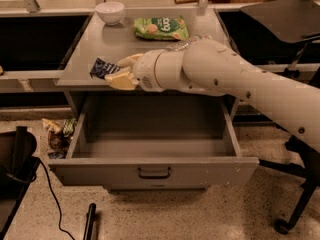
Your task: Place rxbar blueberry into top drawer
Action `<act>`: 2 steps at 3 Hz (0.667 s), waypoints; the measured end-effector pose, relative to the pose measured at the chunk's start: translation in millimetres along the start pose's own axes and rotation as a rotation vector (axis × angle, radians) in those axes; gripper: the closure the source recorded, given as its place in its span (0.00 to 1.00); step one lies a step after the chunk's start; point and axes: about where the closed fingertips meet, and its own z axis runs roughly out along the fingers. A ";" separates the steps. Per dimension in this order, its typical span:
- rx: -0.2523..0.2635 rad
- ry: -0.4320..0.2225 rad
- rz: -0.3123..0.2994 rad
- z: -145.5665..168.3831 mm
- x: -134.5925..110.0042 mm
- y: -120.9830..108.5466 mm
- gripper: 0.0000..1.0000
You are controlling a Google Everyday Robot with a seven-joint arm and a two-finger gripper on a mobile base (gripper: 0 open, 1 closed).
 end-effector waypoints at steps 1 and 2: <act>0.000 0.000 0.000 0.0 0.3 0.1 1.00; -0.014 0.029 -0.007 0.0 33.1 14.2 1.00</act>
Offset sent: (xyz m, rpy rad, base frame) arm -0.0312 -0.0177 -0.0844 -0.0718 0.0334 0.0202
